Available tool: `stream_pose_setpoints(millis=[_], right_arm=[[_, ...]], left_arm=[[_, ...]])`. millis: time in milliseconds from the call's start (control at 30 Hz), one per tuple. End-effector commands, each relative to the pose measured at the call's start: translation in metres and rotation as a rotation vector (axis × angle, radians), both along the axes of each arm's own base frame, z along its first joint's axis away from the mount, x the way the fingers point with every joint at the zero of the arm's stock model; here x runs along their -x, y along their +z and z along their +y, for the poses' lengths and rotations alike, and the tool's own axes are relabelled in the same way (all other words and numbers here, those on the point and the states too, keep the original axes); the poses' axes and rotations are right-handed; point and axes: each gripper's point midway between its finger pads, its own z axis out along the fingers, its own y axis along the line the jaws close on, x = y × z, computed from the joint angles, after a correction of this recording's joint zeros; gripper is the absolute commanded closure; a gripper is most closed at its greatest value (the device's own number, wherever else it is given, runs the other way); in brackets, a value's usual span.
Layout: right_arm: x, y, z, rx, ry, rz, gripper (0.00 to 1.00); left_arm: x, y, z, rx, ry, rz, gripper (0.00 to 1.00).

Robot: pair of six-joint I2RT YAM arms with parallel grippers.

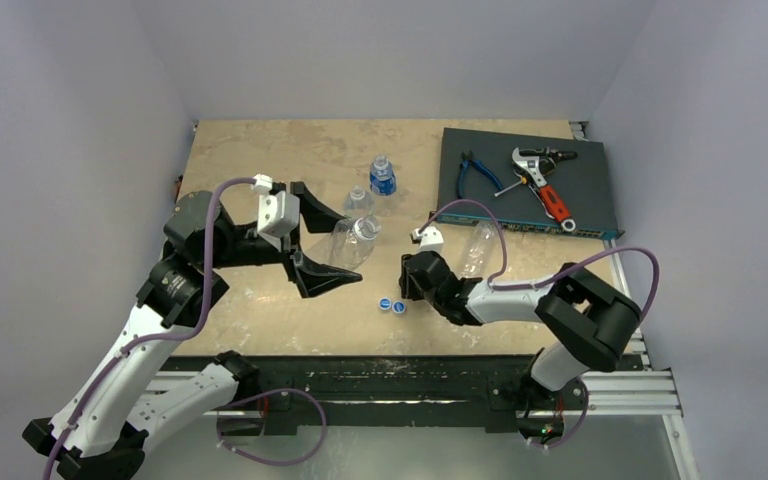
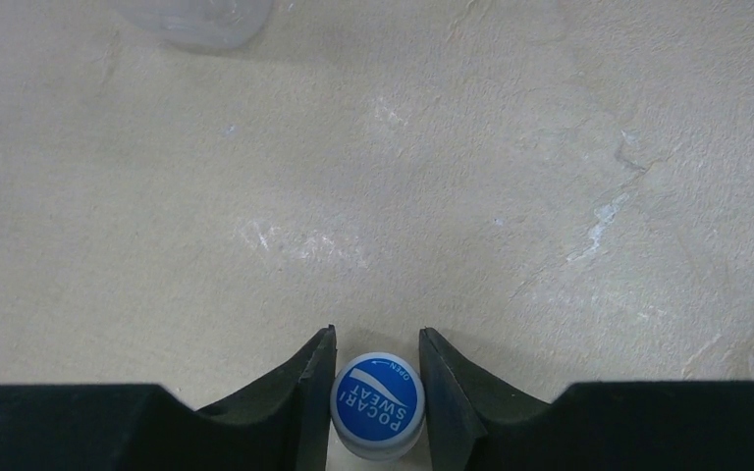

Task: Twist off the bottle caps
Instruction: Place the bottle cap at the center of the board.

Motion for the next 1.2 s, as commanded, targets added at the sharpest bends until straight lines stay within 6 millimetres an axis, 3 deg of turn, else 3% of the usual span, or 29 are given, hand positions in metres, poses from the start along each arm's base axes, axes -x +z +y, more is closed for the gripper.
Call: stream_pose_setpoints(millis=[0, 200, 267, 333, 400, 567, 667, 733, 967, 1167], right_arm=[[-0.001, 0.003, -0.004, -0.018, -0.046, -0.018, 0.58], [-0.001, 0.022, -0.005, -0.035, -0.04, -0.046, 0.41], [-0.002, 0.037, -0.004, -0.045, -0.035, -0.065, 0.4], [-0.003, 0.065, -0.001, -0.079, -0.015, -0.101, 0.39], [-0.002, 0.11, 0.006, -0.146, 0.031, -0.165, 0.38], [0.016, 0.261, 0.009, -0.34, 0.19, -0.407, 0.26], [0.037, 0.333, -0.001, -0.419, 0.278, -0.537, 0.12], [0.056, 0.37, -0.005, -0.484, 0.347, -0.599, 0.08], [0.108, 0.434, 0.006, -0.663, 0.61, -0.693, 0.04], [0.111, 0.457, 0.021, -0.719, 0.67, -0.718, 0.01]], left_arm=[[0.002, 0.02, 0.001, 0.042, -0.002, -0.066, 1.0], [0.003, 0.021, 0.002, 0.045, -0.003, -0.066, 1.0], [0.004, 0.021, 0.002, 0.046, -0.002, -0.068, 1.0], [0.002, 0.022, 0.002, 0.046, 0.005, -0.069, 1.0], [0.0, 0.022, 0.003, 0.045, 0.016, -0.073, 1.0], [-0.011, 0.019, 0.005, 0.034, 0.085, -0.083, 1.0], [-0.021, 0.014, 0.007, 0.03, 0.141, -0.072, 1.0], [-0.027, 0.01, 0.008, 0.027, 0.172, -0.06, 1.0], [-0.034, 0.001, 0.006, 0.022, 0.189, -0.021, 1.0], [-0.03, 0.002, 0.002, 0.034, 0.159, -0.006, 1.0]])
